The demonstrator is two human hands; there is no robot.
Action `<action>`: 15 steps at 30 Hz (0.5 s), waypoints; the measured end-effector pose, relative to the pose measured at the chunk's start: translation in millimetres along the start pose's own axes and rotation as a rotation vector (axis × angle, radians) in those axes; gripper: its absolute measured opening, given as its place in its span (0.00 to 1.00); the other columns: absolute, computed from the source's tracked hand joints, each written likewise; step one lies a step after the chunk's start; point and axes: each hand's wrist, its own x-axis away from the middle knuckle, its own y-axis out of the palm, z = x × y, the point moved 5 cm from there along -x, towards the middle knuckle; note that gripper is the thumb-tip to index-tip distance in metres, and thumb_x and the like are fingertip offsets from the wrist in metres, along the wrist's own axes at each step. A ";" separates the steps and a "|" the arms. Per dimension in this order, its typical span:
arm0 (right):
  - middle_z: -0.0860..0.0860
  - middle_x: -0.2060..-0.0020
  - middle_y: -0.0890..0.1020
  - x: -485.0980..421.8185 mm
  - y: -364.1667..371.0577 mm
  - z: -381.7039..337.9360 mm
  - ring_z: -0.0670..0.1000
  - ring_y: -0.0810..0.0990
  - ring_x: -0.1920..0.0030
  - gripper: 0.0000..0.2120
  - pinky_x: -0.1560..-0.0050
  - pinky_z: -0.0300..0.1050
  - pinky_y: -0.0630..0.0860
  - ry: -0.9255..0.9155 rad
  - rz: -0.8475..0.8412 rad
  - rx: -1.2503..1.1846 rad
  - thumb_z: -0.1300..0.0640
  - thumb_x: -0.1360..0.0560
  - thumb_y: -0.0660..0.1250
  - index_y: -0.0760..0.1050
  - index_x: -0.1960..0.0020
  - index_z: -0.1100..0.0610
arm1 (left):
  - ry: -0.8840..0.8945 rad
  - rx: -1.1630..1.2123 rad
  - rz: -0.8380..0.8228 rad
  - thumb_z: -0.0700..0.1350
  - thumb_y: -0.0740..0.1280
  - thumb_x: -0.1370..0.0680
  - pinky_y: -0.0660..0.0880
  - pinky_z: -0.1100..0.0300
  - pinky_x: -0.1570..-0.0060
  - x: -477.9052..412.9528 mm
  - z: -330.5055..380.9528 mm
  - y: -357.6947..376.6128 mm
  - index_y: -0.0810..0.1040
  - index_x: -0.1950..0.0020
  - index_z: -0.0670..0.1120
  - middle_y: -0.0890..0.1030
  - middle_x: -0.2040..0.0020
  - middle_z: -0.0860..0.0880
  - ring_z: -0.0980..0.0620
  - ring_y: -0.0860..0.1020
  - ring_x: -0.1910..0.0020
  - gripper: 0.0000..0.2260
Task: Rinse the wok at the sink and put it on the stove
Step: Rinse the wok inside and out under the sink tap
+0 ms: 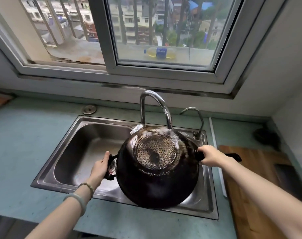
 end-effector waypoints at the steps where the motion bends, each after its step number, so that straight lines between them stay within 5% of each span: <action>1: 0.50 0.63 0.73 4.8 2.8 9.2 0.52 0.71 0.59 0.13 0.67 0.40 0.65 0.026 -0.006 -0.006 0.64 0.34 0.63 0.63 0.68 0.50 | 0.005 0.004 -0.026 0.65 0.59 0.24 0.78 0.47 0.66 -0.5 1.1 8.5 0.78 0.61 0.38 0.80 0.67 0.40 0.42 0.79 0.70 0.29; 4: 0.47 0.67 0.72 20.8 6.9 35.8 0.53 0.74 0.60 0.12 0.64 0.45 0.70 0.118 -0.022 -0.034 0.64 0.36 0.63 0.63 0.69 0.50 | 0.027 -0.010 -0.087 0.63 0.59 0.22 0.72 0.57 0.72 2.4 10.8 36.3 0.74 0.65 0.38 0.75 0.70 0.41 0.47 0.75 0.77 0.28; 8: 0.50 0.63 0.76 41.0 5.5 60.0 0.52 0.75 0.58 0.06 0.63 0.45 0.70 0.198 -0.029 -0.064 0.62 0.36 0.64 0.70 0.64 0.54 | -0.020 -0.022 -0.177 0.63 0.60 0.23 0.73 0.57 0.70 -2.6 15.4 68.0 0.74 0.63 0.39 0.75 0.75 0.47 0.47 0.75 0.77 0.27; 15: 0.50 0.55 0.80 49.1 7.5 80.4 0.53 0.78 0.53 0.12 0.54 0.48 0.74 0.281 0.029 -0.240 0.62 0.33 0.65 0.77 0.51 0.52 | -0.217 0.056 -0.325 0.52 0.61 0.20 0.66 0.68 0.82 -27.0 11.3 102.4 0.74 0.49 0.42 0.74 0.66 0.46 0.50 0.76 0.79 0.13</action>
